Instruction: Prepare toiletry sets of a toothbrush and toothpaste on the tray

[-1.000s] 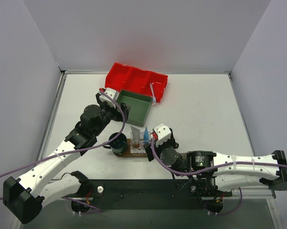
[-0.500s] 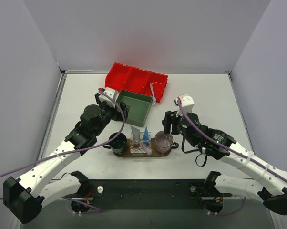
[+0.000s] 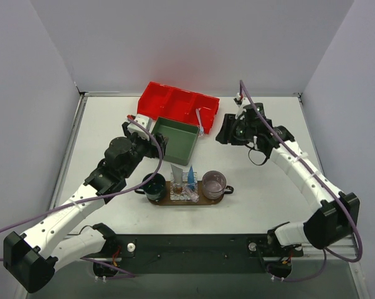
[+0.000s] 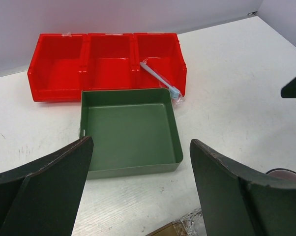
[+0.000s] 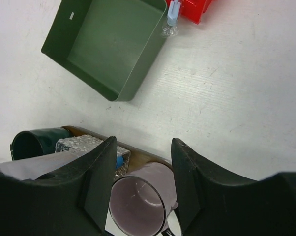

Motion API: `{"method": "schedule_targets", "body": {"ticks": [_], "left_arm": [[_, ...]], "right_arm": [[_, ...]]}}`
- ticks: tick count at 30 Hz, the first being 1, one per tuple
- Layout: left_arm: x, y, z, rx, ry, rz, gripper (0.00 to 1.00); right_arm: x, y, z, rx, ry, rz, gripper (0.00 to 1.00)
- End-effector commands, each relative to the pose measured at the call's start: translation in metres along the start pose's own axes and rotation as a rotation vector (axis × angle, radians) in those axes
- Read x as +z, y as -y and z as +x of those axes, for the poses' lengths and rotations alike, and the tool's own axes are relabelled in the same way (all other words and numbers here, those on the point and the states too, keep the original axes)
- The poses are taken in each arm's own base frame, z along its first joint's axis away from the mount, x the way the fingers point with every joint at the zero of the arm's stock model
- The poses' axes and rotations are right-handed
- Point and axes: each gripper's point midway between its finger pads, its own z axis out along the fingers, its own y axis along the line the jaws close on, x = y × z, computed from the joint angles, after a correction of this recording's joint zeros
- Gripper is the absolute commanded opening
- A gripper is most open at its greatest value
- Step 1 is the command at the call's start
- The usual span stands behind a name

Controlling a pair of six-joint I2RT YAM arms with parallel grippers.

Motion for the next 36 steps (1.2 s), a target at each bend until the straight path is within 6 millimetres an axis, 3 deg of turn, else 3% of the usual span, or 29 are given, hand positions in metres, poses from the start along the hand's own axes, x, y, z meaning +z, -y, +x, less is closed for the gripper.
{"method": "schedule_targets", "body": {"ticks": [1,8,10,12,13,14,20,29,36], "left_arm": [[0.0,-0.002,-0.016,-0.023,0.023,-0.015,0.9],[0.003,0.002,-0.013,-0.016,0.015,0.001,0.9],[0.004,0.002,-0.012,-0.008,0.009,0.006,0.9],[0.006,0.003,-0.009,0.0,-0.002,0.009,0.91],[0.007,0.003,-0.007,0.002,-0.007,0.01,0.9],[0.009,0.004,-0.006,0.006,-0.012,0.011,0.9],[0.013,0.004,0.001,0.02,-0.039,0.012,0.9],[0.017,0.006,0.005,0.022,-0.06,0.02,0.9],[0.017,0.005,0.006,0.026,-0.06,0.014,0.9]], "right_arm": [[0.017,-0.011,-0.01,0.042,-0.069,-0.114,0.43],[0.075,0.016,-0.01,0.055,-0.176,-0.101,0.39],[0.083,0.02,-0.023,0.038,-0.164,-0.115,0.38],[0.101,0.027,-0.02,0.049,-0.206,-0.136,0.37],[0.103,0.029,-0.035,0.049,-0.186,-0.149,0.36],[0.117,0.035,-0.024,0.064,-0.236,-0.145,0.36],[0.153,0.046,-0.016,0.058,-0.333,-0.176,0.34],[0.183,0.046,-0.004,0.07,-0.394,-0.243,0.34],[0.194,0.037,0.006,0.043,-0.423,-0.297,0.34]]}}
